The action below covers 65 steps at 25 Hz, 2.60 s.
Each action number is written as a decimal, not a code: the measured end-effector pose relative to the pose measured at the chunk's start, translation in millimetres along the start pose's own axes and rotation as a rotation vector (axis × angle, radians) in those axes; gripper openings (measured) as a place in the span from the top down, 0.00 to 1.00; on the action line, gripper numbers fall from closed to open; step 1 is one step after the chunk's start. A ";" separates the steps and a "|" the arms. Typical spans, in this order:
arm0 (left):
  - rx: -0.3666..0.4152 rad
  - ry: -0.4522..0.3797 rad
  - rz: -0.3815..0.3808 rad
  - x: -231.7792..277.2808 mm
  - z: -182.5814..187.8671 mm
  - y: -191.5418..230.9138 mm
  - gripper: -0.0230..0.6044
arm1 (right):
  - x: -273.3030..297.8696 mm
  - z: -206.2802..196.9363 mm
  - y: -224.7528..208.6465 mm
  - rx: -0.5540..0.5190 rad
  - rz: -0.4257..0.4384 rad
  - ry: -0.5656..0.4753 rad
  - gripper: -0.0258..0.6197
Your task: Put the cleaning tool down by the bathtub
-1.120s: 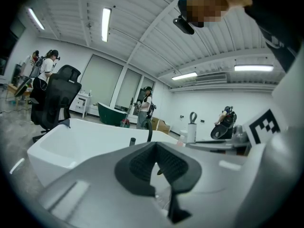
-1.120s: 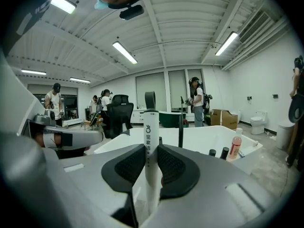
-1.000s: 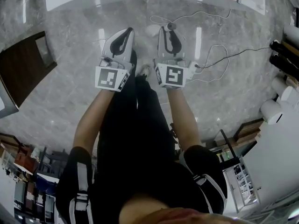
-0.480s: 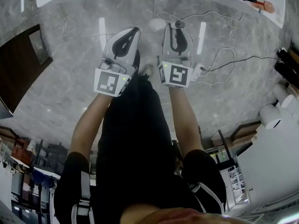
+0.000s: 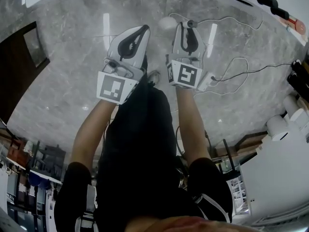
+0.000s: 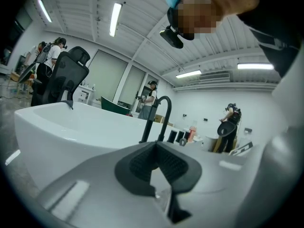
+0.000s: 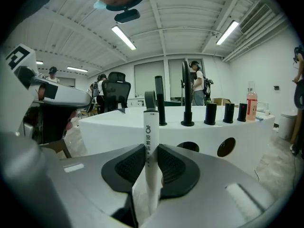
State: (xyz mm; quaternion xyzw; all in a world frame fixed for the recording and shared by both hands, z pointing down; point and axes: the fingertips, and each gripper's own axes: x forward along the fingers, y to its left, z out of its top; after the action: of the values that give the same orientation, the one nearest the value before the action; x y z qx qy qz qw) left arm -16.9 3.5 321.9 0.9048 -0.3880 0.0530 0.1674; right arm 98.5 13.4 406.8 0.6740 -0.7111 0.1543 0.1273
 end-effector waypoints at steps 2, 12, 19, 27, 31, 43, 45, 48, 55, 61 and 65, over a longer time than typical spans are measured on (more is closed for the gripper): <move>0.004 -0.009 0.001 3.9 -9.6 5.2 0.95 | 10.2 -14.3 -0.8 -0.006 0.001 0.007 0.83; 0.003 -0.058 0.055 25.8 -61.0 36.6 0.95 | 54.7 -99.8 -12.1 -0.005 -0.002 0.027 0.83; -0.020 -0.049 0.068 32.3 -93.6 49.9 0.95 | 79.7 -152.7 -17.6 -0.008 -0.017 0.062 0.83; -0.025 -0.049 0.060 37.3 -96.8 56.6 0.95 | 96.7 -167.3 -18.4 -0.003 -0.029 0.079 0.83; -0.023 -0.062 0.060 36.5 -90.9 58.5 0.95 | 110.3 -167.1 -21.0 -0.001 -0.037 0.088 0.83; -0.031 -0.045 0.064 35.5 -91.1 60.2 0.95 | 149.8 -166.2 -34.5 0.023 -0.053 0.102 0.83; -0.032 -0.047 0.065 36.7 -91.6 60.7 0.95 | 155.7 -166.8 -35.4 0.026 -0.052 0.104 0.83; -0.038 -0.059 0.071 39.3 -90.7 62.8 0.95 | 163.0 -167.9 -37.1 0.027 -0.053 0.109 0.83; -0.039 -0.065 0.072 43.7 -88.4 71.0 0.95 | 174.8 -166.6 -37.2 0.030 -0.056 0.114 0.83; -0.040 -0.052 0.072 48.2 -90.4 75.2 0.95 | 185.7 -168.2 -37.6 0.030 -0.051 0.115 0.83; -0.042 -0.057 0.077 49.7 -88.5 77.8 0.95 | 191.1 -168.8 -38.0 0.031 -0.049 0.121 0.83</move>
State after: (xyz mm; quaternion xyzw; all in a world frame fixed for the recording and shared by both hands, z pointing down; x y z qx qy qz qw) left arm -35.4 -50.1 436.6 0.8866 -0.4281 0.0257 0.1732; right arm 120.6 -97.9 638.3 0.6824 -0.6831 0.2025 0.1634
